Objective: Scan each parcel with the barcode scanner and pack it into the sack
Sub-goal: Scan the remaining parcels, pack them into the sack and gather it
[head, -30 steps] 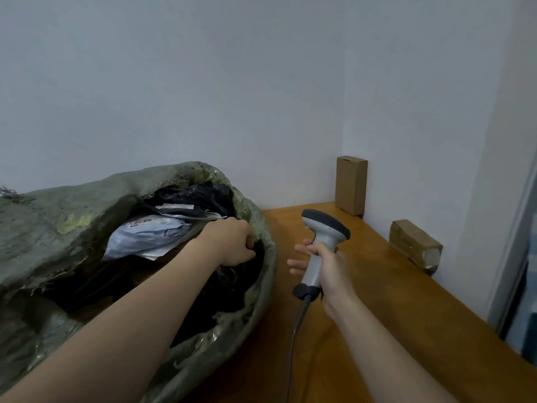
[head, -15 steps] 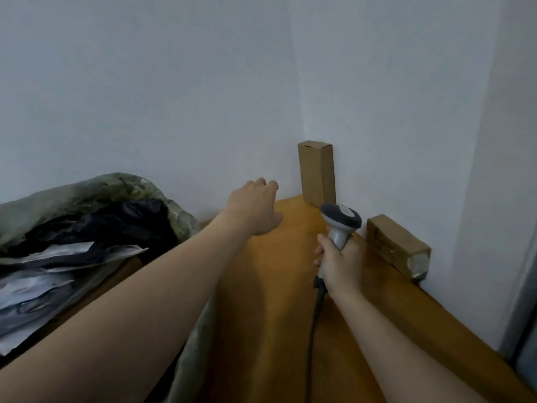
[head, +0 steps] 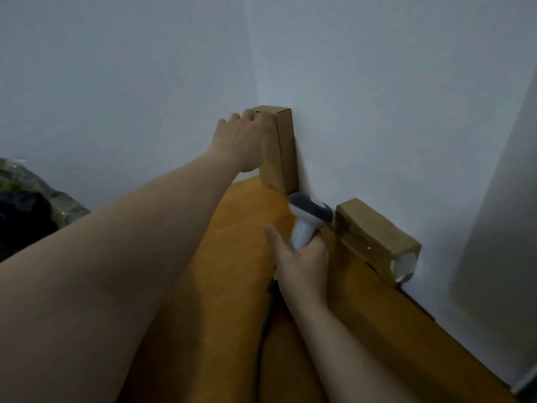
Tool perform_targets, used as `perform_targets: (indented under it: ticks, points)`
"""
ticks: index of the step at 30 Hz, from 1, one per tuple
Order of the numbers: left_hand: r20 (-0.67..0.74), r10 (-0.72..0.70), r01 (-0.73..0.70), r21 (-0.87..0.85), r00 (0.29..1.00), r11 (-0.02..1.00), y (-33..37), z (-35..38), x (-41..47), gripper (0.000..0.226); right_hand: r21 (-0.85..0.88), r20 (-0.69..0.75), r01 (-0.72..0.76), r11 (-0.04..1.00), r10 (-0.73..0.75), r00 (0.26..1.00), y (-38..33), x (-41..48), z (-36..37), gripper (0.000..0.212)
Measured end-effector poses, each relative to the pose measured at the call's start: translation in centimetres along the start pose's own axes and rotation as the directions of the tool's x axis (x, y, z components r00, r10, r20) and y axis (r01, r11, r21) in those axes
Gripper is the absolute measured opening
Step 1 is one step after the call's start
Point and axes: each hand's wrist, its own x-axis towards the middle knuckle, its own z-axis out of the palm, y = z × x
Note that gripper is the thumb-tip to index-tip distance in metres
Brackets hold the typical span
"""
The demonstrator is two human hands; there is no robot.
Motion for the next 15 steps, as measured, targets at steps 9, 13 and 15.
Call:
perform_targets:
  ticks: [9, 13, 15]
  points:
    - [-0.105, 0.015, -0.017, -0.019, 0.994, 1.000, 0.5, -0.1, 3.3, 0.061, -0.015, -0.013, 0.100, 0.995, -0.100, 0.995, 1.1, 0.4, 0.5, 0.044]
    - [-0.142, 0.087, -0.081, 0.046, 0.986, 0.996, -0.9, -0.6, 2.1, 0.044, 0.001, 0.003, 0.072, 0.997, -0.072, 0.997, 1.0, 0.5, 0.3, 0.041]
    - [-0.094, 0.095, -0.091, 0.046, 0.991, 0.995, -2.1, -0.9, 0.7, 0.055, 0.016, 0.027, 0.033, 0.999, -0.033, 0.999, 0.7, 0.3, 0.3, 0.045]
